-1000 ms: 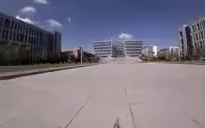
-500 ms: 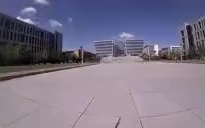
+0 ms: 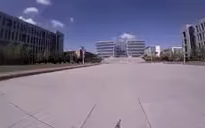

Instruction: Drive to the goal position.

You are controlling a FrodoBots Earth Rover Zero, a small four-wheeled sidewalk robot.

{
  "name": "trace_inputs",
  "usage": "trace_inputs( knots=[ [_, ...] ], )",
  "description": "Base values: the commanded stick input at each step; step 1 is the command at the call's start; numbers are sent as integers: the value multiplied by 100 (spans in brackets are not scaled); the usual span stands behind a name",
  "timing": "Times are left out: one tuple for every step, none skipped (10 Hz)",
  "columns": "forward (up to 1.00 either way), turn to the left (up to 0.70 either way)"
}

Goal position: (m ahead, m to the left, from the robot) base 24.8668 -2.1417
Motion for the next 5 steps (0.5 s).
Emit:
trace_inputs(
  knots=[
    [70,0],
    [70,0],
    [70,0],
    [70,0],
    [70,-3]
  ],
)
